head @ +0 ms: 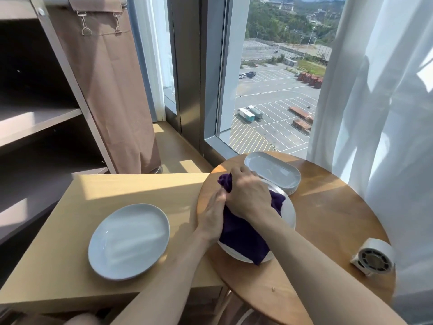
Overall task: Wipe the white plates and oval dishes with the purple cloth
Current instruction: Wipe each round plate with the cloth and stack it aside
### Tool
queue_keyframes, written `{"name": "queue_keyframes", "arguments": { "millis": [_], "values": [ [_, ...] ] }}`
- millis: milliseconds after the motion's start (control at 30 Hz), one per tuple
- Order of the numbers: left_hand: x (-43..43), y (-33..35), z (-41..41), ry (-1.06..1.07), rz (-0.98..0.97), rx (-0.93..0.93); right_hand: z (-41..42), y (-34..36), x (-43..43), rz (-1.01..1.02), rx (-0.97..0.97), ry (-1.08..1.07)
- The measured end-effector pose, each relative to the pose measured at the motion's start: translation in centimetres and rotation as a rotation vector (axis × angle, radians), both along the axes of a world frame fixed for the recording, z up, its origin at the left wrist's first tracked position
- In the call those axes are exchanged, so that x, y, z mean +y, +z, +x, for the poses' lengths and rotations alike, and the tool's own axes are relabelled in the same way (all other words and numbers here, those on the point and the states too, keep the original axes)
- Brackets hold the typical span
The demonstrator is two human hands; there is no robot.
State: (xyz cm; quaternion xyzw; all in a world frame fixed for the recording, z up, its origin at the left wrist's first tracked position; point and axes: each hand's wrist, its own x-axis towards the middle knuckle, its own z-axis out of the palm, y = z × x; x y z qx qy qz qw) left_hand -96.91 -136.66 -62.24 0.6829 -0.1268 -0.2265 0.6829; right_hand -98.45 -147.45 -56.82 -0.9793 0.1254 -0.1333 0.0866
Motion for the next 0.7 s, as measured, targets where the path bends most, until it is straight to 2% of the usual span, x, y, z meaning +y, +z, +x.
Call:
{"name": "queue_keyframes", "arguments": {
  "millis": [100, 233, 400, 467, 567, 633, 700],
  "values": [
    [0.2, 0.4, -0.5, -0.025, 0.003, -0.075, 1.6, -0.2, -0.6, 0.157, -0.037, -0.124],
    [0.4, 0.7, -0.5, -0.030, 0.004, -0.067, 3.4, 0.0, -1.1, 0.235, -0.023, -0.233],
    [0.9, 0.4, -0.3, -0.056, 0.095, -0.128, 4.0, 0.7, -2.9, 0.394, -0.090, -0.269],
    [1.0, 0.3, -0.1, -0.041, 0.145, -0.153, 4.0, 1.3, -4.0, 0.430, -0.047, -0.207],
    [0.9, 0.3, 0.4, -0.022, 0.204, -0.133, 3.6, 2.3, -5.6, 0.420, 0.093, 0.004],
    [0.8, 0.2, 0.8, 0.016, 0.216, -0.136, 2.9, 2.8, -6.4, 0.399, 0.186, 0.113],
    [0.5, 0.2, 1.3, 0.051, 0.193, -0.147, 2.1, 3.1, -6.8, 0.463, 0.223, 0.150]
  ]
}}
